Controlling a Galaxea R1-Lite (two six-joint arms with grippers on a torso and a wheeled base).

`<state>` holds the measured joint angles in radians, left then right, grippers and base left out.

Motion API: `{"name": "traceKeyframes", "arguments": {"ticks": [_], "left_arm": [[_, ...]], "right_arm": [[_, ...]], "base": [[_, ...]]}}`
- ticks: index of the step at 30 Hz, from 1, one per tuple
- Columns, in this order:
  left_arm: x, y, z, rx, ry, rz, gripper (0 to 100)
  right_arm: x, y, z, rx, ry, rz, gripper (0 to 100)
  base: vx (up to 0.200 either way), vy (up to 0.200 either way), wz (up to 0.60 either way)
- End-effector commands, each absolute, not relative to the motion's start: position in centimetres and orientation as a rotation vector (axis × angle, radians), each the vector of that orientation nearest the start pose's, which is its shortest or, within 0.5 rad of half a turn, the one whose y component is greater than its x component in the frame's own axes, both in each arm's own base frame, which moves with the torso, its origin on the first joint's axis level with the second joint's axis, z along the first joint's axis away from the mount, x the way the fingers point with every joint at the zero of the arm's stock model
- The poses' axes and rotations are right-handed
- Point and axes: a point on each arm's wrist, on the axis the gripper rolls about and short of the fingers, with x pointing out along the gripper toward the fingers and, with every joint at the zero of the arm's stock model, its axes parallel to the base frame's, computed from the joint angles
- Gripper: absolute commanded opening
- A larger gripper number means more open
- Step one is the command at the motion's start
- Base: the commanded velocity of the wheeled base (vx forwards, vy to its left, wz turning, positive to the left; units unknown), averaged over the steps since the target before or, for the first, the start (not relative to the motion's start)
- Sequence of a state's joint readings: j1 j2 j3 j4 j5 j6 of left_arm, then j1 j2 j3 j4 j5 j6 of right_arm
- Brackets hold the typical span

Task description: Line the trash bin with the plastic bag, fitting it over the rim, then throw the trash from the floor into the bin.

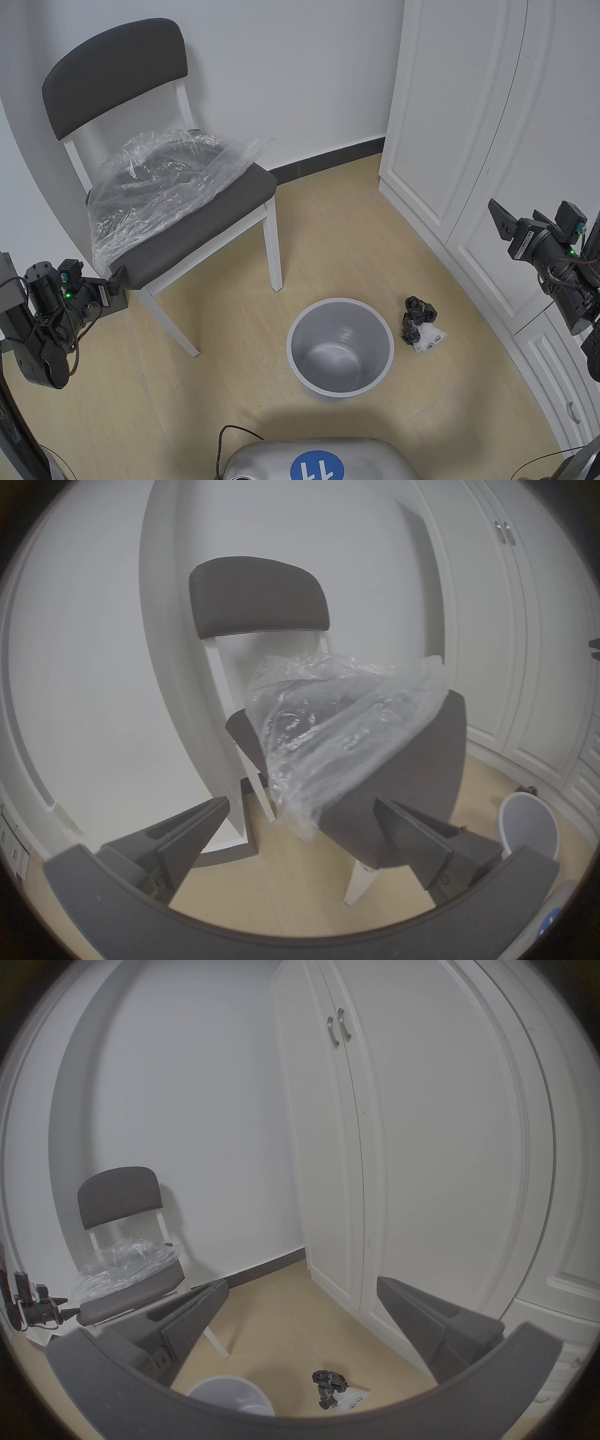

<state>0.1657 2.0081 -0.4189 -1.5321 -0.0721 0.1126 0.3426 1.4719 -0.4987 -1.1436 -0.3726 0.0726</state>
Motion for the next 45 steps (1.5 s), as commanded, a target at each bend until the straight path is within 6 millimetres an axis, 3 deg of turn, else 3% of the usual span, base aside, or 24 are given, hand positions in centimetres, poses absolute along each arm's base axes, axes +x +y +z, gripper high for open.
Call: {"name": "traceKeyframes", "arguments": {"ticks": [1,7,15,19,34,45], "left_arm": [[30.8,5.1,8.8,0.098,0.052,0.123,100],[31.5,6.2,12.0,0.017,-0.089,0.212,100],[31.3,9.0,13.5,0.020,-0.149,0.288,100],[30.9,9.6,13.6,0.022,-0.143,0.283,100],[31.2,9.2,13.3,0.019,-0.128,0.250,100],[32.3,9.4,11.4,0.019,-0.080,0.255,100]], "right_arm": [[22.1,6.9,21.4,0.132,-0.164,-0.028,100],[20.9,6.6,22.6,0.147,-0.209,-0.020,100],[21.1,6.5,22.5,0.146,-0.207,-0.028,100],[21.1,6.5,22.4,0.145,-0.204,-0.026,100],[21.7,6.9,21.4,0.136,-0.165,-0.023,100],[22.8,8.2,20.5,0.160,-0.205,0.003,100]], "base": [[0.000,0.000,0.00],[0.000,0.000,0.00],[0.000,0.000,0.00],[0.000,0.000,0.00],[0.000,0.000,0.00],[0.000,0.000,0.00]]}}
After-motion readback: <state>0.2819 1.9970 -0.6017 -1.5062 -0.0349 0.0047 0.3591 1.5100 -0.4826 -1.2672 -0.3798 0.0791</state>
